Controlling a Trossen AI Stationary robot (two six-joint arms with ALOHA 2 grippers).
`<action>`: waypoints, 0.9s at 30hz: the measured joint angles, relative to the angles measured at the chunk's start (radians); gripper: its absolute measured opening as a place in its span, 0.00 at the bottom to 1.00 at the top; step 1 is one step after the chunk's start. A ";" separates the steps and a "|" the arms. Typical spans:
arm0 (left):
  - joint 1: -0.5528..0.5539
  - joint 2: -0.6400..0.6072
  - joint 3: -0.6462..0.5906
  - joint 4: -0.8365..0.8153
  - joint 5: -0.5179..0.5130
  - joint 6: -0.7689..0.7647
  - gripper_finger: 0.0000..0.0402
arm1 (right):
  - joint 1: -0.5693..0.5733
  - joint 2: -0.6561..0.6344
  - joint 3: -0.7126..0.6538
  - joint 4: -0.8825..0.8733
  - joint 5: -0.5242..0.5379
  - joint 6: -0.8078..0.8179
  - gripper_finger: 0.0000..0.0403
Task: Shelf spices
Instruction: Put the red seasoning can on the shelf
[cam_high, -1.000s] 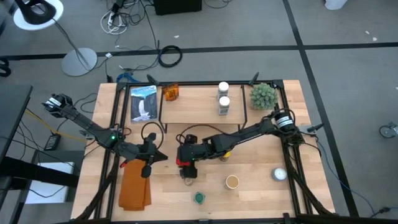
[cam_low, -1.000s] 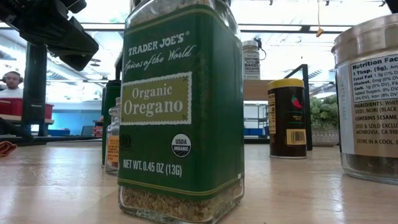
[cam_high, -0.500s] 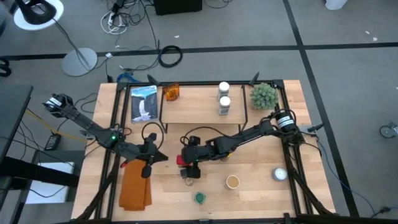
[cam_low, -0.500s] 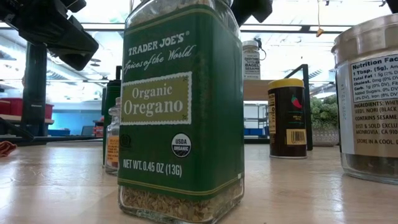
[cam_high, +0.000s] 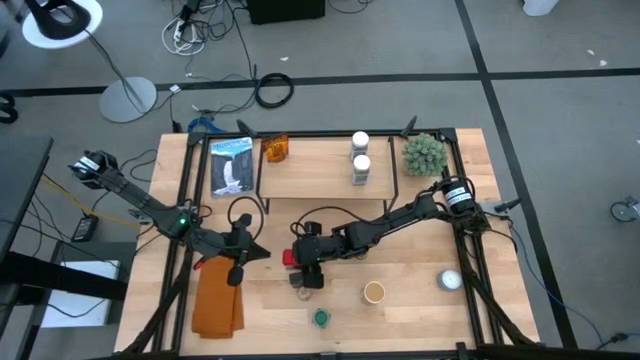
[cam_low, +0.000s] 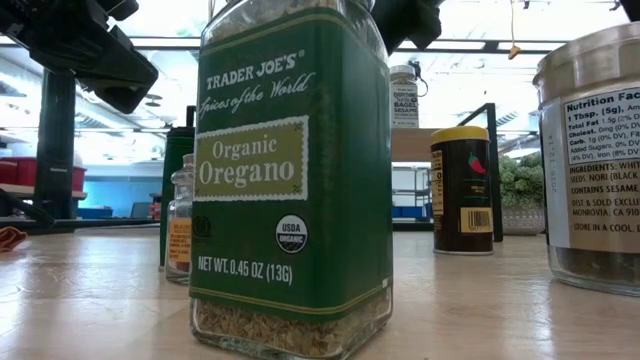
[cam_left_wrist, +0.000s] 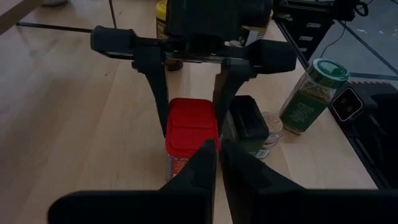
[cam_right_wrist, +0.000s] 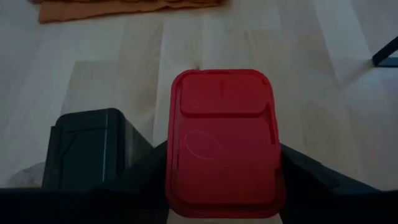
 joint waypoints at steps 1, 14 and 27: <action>0.000 0.000 0.000 0.000 0.000 0.000 0.08 | 0.000 -0.001 0.000 0.000 -0.001 0.000 0.53; 0.000 0.000 0.000 -0.003 0.000 0.000 0.08 | 0.001 -0.006 0.159 -0.143 -0.031 -0.046 0.54; 0.000 0.000 0.000 -0.003 0.001 -0.001 0.08 | 0.001 -0.029 0.426 -0.610 -0.019 -0.125 0.53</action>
